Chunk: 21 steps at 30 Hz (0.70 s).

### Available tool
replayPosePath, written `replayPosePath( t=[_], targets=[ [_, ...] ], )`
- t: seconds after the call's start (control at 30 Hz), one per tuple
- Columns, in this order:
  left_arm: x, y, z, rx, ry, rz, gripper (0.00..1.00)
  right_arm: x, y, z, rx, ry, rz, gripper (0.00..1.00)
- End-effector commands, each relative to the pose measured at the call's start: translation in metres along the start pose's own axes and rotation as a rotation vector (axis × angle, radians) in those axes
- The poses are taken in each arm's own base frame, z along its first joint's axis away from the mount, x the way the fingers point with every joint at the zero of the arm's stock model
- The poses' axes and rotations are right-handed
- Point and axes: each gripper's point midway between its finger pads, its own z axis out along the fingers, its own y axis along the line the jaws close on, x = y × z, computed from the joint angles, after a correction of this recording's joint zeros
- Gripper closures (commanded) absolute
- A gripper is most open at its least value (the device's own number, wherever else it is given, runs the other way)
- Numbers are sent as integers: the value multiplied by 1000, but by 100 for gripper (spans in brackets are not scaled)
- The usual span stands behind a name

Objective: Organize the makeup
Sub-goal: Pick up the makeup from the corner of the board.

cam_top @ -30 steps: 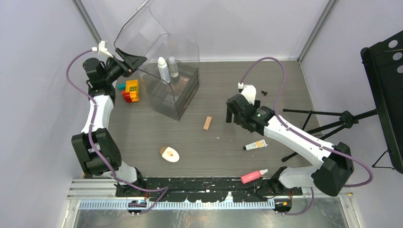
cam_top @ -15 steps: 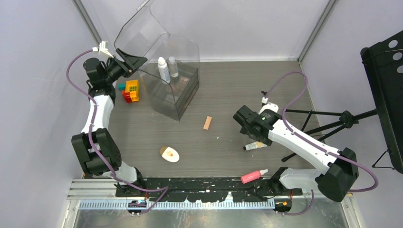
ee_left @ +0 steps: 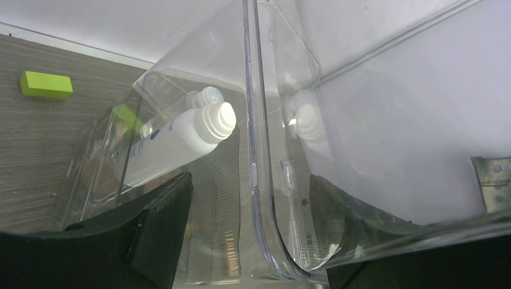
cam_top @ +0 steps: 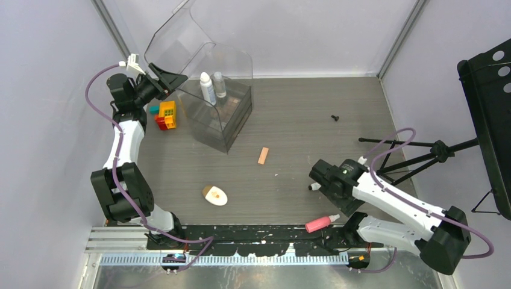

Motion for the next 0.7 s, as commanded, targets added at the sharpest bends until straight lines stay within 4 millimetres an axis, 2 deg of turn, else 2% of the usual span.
replayPosePath(
  t=[0.0,0.17,0.37,0.67],
  targets=[
    [-11,-20,-2,37,-18,50,26,21,2,4,-37,67,157,20],
    [-12,-22,-3,40,-21,57,26,31,3,4,0,46,105,20],
    [-11,-22,-3,39,-19,52,26,56,11,12,21,77,83,23],
    [-10,-18,-1,40,-19,40,26,74,-1,24,58,129,110,25]
  ],
)
